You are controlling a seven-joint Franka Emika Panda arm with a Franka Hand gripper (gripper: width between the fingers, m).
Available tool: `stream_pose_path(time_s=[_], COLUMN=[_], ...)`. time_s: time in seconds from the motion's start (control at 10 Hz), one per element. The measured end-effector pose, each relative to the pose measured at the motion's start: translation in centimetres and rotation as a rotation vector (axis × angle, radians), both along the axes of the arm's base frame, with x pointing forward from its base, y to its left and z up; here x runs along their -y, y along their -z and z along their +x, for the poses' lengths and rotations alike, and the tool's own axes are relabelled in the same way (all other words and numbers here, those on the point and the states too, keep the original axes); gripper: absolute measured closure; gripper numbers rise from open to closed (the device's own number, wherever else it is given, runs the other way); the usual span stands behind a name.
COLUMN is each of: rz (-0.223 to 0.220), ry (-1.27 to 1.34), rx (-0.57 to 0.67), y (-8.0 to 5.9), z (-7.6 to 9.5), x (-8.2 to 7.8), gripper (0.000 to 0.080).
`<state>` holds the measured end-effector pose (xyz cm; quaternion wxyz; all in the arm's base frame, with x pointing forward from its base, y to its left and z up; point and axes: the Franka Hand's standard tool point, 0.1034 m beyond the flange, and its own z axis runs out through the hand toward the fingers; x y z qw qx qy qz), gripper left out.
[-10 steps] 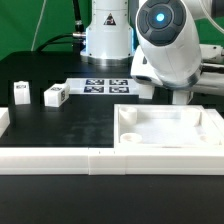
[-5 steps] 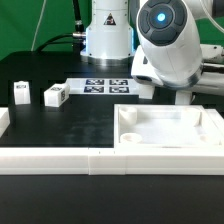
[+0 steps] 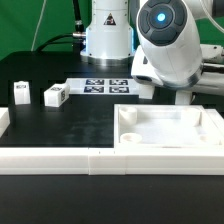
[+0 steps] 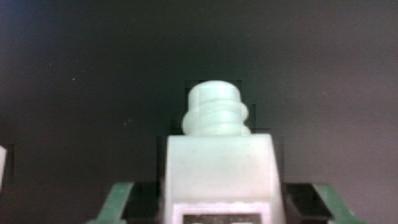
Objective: Assemble one leg
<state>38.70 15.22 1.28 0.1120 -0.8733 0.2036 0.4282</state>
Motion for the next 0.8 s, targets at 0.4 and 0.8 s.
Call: stream_pose_path(time_s=[0.4, 0.8], rz=[0.036, -0.019], ry=[-0.009, 0.012], rx=[0.020, 0.181], y=[-6.5, -6.2], z=[2.6, 4.1], x=[1.3, 1.0], gripper=[0.0511, 0.0509])
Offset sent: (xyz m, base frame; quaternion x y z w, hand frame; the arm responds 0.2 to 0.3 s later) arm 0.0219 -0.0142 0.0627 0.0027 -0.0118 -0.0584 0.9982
